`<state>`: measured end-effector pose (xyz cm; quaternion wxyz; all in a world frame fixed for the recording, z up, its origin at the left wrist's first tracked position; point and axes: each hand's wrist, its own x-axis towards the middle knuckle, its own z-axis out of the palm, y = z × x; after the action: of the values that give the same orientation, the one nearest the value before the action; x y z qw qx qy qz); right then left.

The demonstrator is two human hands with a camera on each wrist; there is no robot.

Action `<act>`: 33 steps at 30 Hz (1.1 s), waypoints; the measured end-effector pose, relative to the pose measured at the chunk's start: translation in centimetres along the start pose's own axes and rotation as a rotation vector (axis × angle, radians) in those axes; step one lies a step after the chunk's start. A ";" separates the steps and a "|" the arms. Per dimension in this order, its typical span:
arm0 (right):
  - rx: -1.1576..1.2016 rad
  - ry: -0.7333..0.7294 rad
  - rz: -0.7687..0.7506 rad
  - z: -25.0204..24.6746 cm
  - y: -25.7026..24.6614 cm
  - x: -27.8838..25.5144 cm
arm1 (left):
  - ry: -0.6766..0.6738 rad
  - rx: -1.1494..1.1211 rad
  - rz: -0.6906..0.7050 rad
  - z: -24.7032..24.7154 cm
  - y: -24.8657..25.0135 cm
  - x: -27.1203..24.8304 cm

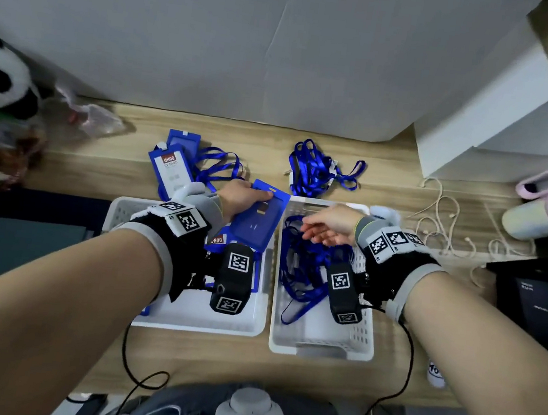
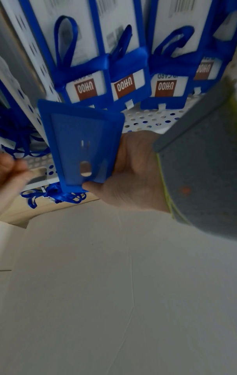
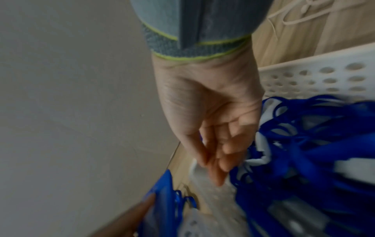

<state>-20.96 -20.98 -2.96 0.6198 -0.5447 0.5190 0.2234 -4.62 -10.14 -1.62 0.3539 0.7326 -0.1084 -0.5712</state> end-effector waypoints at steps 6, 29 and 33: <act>-0.430 0.129 0.162 1.7 4.3 -0.6 | -0.020 0.071 -0.003 0.5 -1.0 -1.2; -0.276 0.619 -0.239 1.0 5.2 0.4 | -0.025 0.146 0.026 0.9 -2.3 -3.1; 0.076 0.510 -0.389 1.2 2.9 -1.0 | -0.008 0.094 0.061 0.5 -1.7 -3.5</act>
<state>-23.28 -18.76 -3.47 0.5209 -0.6484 0.5516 -0.0624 -6.67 -7.13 -0.09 0.3362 0.7425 -0.1588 -0.5572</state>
